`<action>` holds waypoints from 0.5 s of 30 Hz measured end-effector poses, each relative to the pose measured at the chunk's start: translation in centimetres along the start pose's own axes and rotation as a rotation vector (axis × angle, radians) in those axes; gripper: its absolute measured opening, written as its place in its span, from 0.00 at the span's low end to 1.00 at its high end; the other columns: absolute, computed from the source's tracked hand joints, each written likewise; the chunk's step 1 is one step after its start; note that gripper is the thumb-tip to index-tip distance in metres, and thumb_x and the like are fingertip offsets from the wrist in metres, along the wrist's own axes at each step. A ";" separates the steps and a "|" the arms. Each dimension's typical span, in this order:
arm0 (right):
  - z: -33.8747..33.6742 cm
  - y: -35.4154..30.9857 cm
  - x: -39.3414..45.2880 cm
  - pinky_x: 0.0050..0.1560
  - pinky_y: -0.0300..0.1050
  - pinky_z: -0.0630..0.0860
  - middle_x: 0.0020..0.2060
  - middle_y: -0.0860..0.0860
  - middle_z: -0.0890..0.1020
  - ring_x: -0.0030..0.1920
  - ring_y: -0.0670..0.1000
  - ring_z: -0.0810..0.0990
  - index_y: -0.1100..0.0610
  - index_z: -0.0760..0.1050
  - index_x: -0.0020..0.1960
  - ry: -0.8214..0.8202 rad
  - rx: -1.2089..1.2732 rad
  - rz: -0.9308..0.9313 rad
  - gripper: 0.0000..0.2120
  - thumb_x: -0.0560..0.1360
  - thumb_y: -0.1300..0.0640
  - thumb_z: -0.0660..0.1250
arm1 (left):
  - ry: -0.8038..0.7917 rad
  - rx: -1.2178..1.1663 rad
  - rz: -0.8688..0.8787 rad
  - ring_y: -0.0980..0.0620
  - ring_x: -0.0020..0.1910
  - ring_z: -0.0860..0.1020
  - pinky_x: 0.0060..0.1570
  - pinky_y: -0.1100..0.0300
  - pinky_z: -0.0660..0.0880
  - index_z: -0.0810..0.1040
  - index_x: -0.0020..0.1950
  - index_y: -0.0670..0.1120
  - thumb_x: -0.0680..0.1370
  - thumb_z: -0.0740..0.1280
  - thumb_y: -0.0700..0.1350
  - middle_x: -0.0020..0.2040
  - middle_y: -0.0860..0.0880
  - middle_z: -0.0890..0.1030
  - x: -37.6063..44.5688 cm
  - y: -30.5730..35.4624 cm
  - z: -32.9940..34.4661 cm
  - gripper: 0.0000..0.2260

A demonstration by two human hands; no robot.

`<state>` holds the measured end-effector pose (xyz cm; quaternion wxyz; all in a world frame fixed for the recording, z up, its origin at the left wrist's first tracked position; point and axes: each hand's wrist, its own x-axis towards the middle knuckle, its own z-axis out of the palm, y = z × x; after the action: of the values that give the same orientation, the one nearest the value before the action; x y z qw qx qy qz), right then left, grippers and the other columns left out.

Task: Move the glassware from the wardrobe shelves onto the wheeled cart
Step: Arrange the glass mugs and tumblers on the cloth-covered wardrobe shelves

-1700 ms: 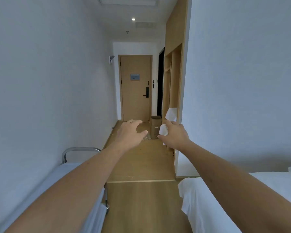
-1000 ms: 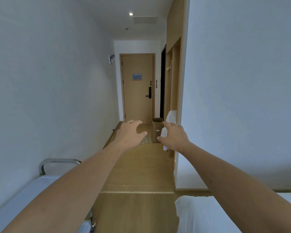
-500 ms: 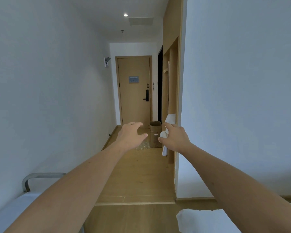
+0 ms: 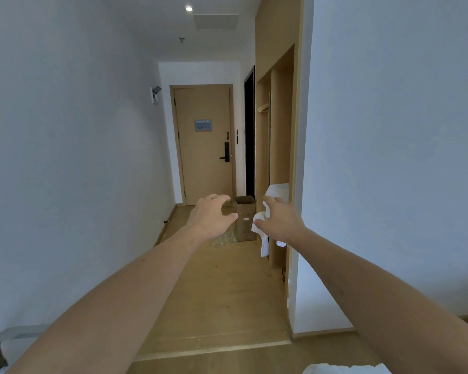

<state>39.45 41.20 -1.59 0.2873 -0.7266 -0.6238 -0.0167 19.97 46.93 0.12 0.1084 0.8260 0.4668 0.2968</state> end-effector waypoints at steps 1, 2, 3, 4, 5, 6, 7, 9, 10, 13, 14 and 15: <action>0.9 -0.5 1.1 0.65 0.54 0.72 0.72 0.52 0.72 0.70 0.59 0.69 0.48 0.62 0.78 -0.004 -0.006 0.000 0.34 0.75 0.44 0.69 | -0.002 -0.001 -0.002 0.47 0.74 0.67 0.71 0.45 0.69 0.70 0.76 0.52 0.79 0.69 0.55 0.76 0.49 0.69 1.1 -1.0 0.0 0.25; 1.7 -1.0 2.1 0.65 0.55 0.71 0.74 0.52 0.71 0.71 0.60 0.68 0.49 0.62 0.79 -0.008 -0.012 0.002 0.35 0.75 0.44 0.68 | -0.004 -0.004 -0.004 0.47 0.74 0.68 0.71 0.45 0.69 0.70 0.75 0.52 0.79 0.69 0.55 0.76 0.49 0.69 2.1 -2.1 -0.1 0.25; 2.5 -1.4 3.1 0.65 0.55 0.71 0.74 0.52 0.70 0.72 0.60 0.67 0.49 0.61 0.79 -0.010 -0.016 0.005 0.35 0.76 0.43 0.68 | -0.006 -0.006 -0.005 0.47 0.74 0.68 0.70 0.46 0.70 0.70 0.75 0.52 0.79 0.69 0.55 0.76 0.49 0.69 3.1 -3.1 -0.1 0.25; 3.3 -1.9 4.2 0.66 0.55 0.71 0.75 0.52 0.69 0.72 0.60 0.67 0.49 0.60 0.80 -0.011 -0.020 0.010 0.36 0.76 0.43 0.68 | -0.010 -0.004 -0.004 0.47 0.73 0.69 0.69 0.48 0.70 0.70 0.75 0.52 0.79 0.69 0.55 0.76 0.49 0.69 4.0 -4.2 -0.1 0.25; 4.1 -2.3 5.1 0.66 0.55 0.70 0.75 0.52 0.69 0.73 0.60 0.67 0.50 0.60 0.80 -0.011 -0.023 0.017 0.36 0.76 0.43 0.68 | -0.016 0.001 -0.002 0.47 0.72 0.69 0.68 0.48 0.70 0.70 0.75 0.52 0.79 0.69 0.56 0.76 0.49 0.69 4.8 -5.2 -0.1 0.25; 4.8 -2.7 6.0 0.66 0.55 0.70 0.74 0.53 0.70 0.72 0.60 0.67 0.50 0.61 0.79 -0.013 -0.025 0.024 0.35 0.76 0.43 0.68 | -0.022 0.004 -0.001 0.47 0.72 0.69 0.68 0.48 0.70 0.70 0.75 0.52 0.79 0.69 0.56 0.76 0.48 0.69 5.6 -6.1 0.0 0.25; 5.6 -3.1 6.8 0.66 0.56 0.70 0.74 0.53 0.70 0.72 0.60 0.67 0.50 0.61 0.79 -0.014 -0.025 0.028 0.35 0.76 0.43 0.69 | -0.026 0.002 -0.001 0.47 0.73 0.69 0.69 0.48 0.69 0.70 0.75 0.52 0.79 0.69 0.56 0.76 0.48 0.70 6.3 -7.1 0.0 0.25; 7.1 -3.6 8.1 0.66 0.57 0.71 0.74 0.53 0.70 0.72 0.61 0.67 0.50 0.62 0.78 -0.027 -0.017 0.035 0.34 0.76 0.44 0.69 | -0.031 -0.004 -0.007 0.46 0.74 0.68 0.69 0.48 0.69 0.70 0.75 0.52 0.79 0.69 0.56 0.75 0.48 0.70 7.7 -8.9 0.3 0.26; 7.8 -3.8 8.7 0.67 0.57 0.70 0.75 0.53 0.69 0.73 0.62 0.66 0.51 0.61 0.79 -0.039 -0.017 0.041 0.35 0.76 0.44 0.69 | -0.037 -0.003 -0.011 0.46 0.74 0.67 0.68 0.48 0.69 0.70 0.76 0.51 0.79 0.68 0.56 0.76 0.49 0.70 8.3 -9.7 0.5 0.26; 9.8 -3.6 10.2 0.68 0.60 0.69 0.75 0.54 0.69 0.74 0.63 0.65 0.51 0.61 0.79 -0.068 -0.032 0.048 0.35 0.76 0.44 0.69 | -0.075 0.017 -0.014 0.46 0.75 0.66 0.69 0.48 0.70 0.69 0.77 0.51 0.79 0.68 0.56 0.77 0.49 0.68 9.8 -11.7 1.6 0.27; 10.3 -3.4 10.8 0.68 0.60 0.69 0.74 0.54 0.70 0.74 0.64 0.65 0.51 0.62 0.78 -0.077 -0.031 0.055 0.34 0.76 0.44 0.69 | -0.092 0.031 -0.012 0.46 0.75 0.65 0.70 0.47 0.69 0.68 0.77 0.51 0.79 0.68 0.56 0.77 0.49 0.68 10.2 -12.3 2.1 0.27; 10.8 -3.2 11.3 0.68 0.60 0.69 0.74 0.54 0.70 0.74 0.64 0.65 0.51 0.62 0.78 -0.084 -0.026 0.063 0.34 0.76 0.44 0.69 | -0.106 0.041 -0.013 0.46 0.76 0.64 0.71 0.46 0.68 0.68 0.77 0.51 0.79 0.68 0.57 0.77 0.48 0.68 10.7 -12.8 2.5 0.28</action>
<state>35.38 56.28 -4.95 0.2518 -0.7495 -0.6121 0.0150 16.55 63.06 -3.57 0.1180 0.8396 0.4717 0.2422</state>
